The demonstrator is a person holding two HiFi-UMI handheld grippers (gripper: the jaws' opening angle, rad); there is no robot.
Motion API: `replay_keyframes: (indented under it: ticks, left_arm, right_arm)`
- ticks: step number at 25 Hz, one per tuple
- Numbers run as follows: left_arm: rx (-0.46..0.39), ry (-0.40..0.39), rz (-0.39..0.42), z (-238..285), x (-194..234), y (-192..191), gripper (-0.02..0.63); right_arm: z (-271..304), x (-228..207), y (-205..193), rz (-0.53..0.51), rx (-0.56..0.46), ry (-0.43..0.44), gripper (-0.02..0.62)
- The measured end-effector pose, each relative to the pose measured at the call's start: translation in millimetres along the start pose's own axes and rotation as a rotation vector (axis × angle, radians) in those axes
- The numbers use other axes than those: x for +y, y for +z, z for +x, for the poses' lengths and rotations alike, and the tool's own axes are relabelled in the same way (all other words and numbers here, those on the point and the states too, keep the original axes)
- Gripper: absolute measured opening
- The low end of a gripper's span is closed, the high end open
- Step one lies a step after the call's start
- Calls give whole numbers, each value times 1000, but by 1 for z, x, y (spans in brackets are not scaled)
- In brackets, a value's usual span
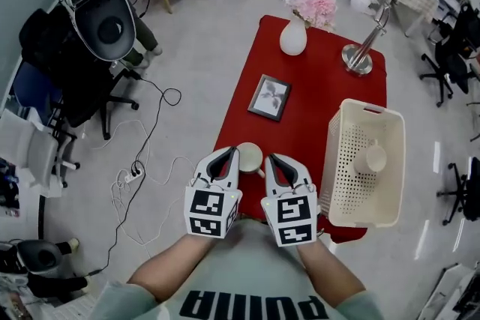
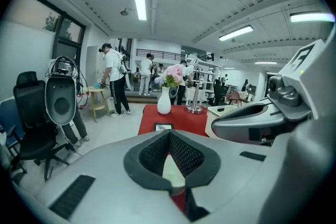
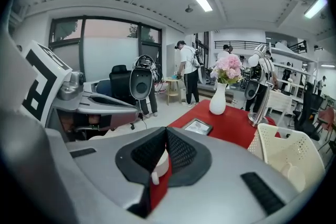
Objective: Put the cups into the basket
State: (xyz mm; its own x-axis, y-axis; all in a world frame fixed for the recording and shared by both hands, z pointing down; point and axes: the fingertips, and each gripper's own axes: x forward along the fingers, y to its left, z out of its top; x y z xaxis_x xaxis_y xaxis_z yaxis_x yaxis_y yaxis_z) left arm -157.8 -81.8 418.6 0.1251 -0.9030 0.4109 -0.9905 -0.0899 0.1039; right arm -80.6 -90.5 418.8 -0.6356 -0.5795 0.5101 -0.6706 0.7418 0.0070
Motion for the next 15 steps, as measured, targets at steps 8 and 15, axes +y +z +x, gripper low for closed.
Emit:
replay_keyframes:
  ticks: [8, 15]
  left_arm:
    - [26, 13, -15, -4, 14, -15, 6]
    - [27, 16, -1, -1, 17, -19, 5]
  right_arm:
    - [12, 15, -9, -16, 32, 18, 15]
    - [18, 18, -16, -24, 48, 23, 15]
